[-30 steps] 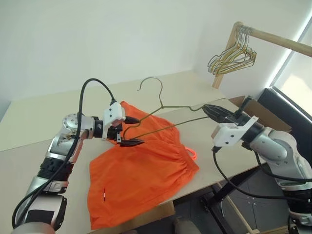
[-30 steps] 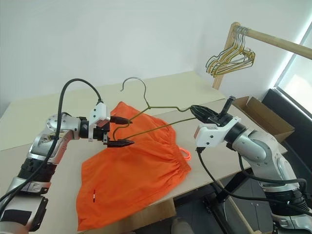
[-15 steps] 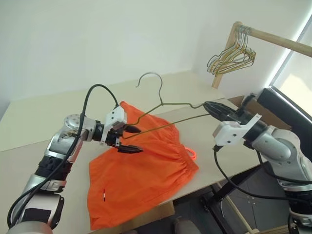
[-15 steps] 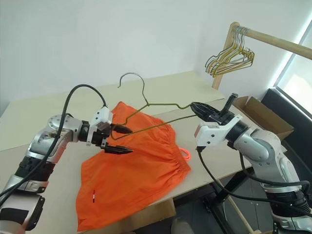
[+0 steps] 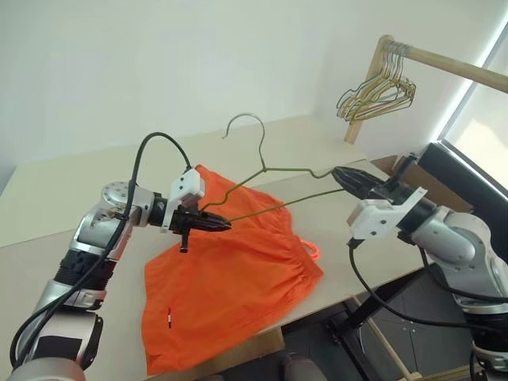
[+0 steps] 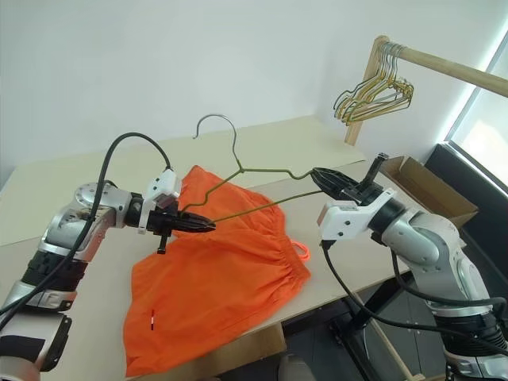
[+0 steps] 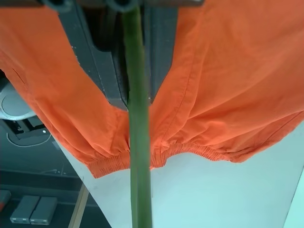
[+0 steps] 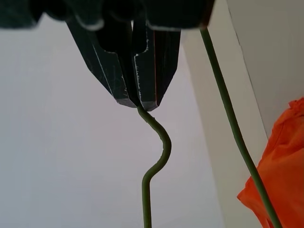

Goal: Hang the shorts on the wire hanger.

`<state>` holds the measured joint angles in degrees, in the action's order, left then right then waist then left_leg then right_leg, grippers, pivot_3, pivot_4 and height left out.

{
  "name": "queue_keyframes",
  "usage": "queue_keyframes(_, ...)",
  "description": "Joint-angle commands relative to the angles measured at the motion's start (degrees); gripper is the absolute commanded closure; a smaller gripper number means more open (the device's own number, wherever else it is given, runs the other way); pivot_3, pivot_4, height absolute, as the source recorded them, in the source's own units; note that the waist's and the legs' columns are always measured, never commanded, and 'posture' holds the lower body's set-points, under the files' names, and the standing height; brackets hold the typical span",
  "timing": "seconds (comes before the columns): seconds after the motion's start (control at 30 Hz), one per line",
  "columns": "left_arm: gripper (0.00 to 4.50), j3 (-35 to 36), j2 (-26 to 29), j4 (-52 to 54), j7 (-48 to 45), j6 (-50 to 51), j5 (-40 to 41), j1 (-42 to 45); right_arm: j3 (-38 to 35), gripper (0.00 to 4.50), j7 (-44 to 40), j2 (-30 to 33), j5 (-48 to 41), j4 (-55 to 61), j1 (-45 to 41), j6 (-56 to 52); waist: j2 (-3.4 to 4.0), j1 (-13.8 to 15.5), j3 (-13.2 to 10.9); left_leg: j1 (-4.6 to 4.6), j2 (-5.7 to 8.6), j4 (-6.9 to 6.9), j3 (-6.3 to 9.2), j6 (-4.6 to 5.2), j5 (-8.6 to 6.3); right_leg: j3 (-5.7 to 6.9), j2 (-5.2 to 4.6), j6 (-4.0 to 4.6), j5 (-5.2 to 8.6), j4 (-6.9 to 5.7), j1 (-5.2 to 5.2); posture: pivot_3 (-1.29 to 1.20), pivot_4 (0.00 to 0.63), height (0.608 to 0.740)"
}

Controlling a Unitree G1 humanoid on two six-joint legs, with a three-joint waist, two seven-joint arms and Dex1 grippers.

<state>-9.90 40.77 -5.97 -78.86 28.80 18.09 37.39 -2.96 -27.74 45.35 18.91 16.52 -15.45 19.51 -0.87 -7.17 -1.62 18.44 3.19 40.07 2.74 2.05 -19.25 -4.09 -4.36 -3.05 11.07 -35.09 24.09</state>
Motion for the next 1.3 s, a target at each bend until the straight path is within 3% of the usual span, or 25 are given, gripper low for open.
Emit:
queue_keyframes(0.03,4.46,0.58,0.6,0.88,-0.71,-0.23,0.63,1.67,-1.75,4.5,0.59,0.12,-0.85,1.47,-0.54,0.55,0.0,0.01,0.0,0.0,0.0,0.0,0.0,0.0,0.0,0.0,0.0,0.0,0.0,0.0,0.0,-0.15,0.0,0.74)
queue_keyframes(0.13,4.46,-0.38,1.31,0.42,-1.86,-0.73,-0.17,2.45,-1.54,4.5,-0.74,0.61,-1.71,1.92,0.13,-0.03,0.0,0.01,0.0,0.0,-0.01,-0.01,0.01,0.0,0.0,0.01,0.02,0.0,0.0,0.0,0.01,-0.15,0.0,0.74)
queue_keyframes(0.27,4.5,0.13,0.74,-2.08,-1.0,-3.83,-1.28,3.59,-1.9,3.54,-7.52,3.5,-7.3,4.69,3.56,-2.87,0.0,0.12,0.0,0.0,0.0,-0.01,0.01,0.01,0.0,0.01,0.01,0.0,0.0,0.02,-0.01,-0.15,0.0,0.74)
queue_keyframes(0.6,4.5,0.64,1.44,-3.38,-2.05,-6.5,-2.15,3.74,-3.23,0.13,-16.48,7.84,-18.53,5.14,4.01,-5.93,0.0,0.22,0.0,-0.01,-0.02,0.01,0.01,0.02,-0.01,0.03,0.02,0.0,0.0,0.02,-0.03,-0.13,0.0,0.74)
queue_keyframes(0.83,4.5,0.06,3.32,-3.41,-4.24,-7.98,-2.59,3.05,-5.86,0.02,-24.09,11.52,-33.4,8.75,2.78,-21.75,0.0,0.57,0.0,0.0,-0.02,0.02,0.01,0.03,-0.01,0.03,0.0,0.0,0.0,0.03,-0.02,-0.12,0.0,0.74)
queue_keyframes(1.17,4.5,-0.27,6.06,-2.46,-8.4,-7.58,-2.02,1.37,-10.3,0.02,-25.89,12.52,-54.05,9.96,-4.61,-46.71,0.0,2.36,0.0,0.03,-0.04,0.02,0.01,0.03,-0.01,0.07,-0.03,0.0,0.0,0.03,0.03,-0.09,0.0,0.74)
queue_keyframes(1.3,4.5,-0.21,6.73,-2.34,-9.39,-7.63,-2.14,1.4,-9.97,0.02,-28.54,16.07,-60.2,9.07,-8.94,-55.66,0.0,3.38,-0.01,0.05,-0.04,0.04,0.01,0.05,-0.03,0.09,-0.06,0.0,0.0,0.06,0.04,-0.08,0.0,0.74)
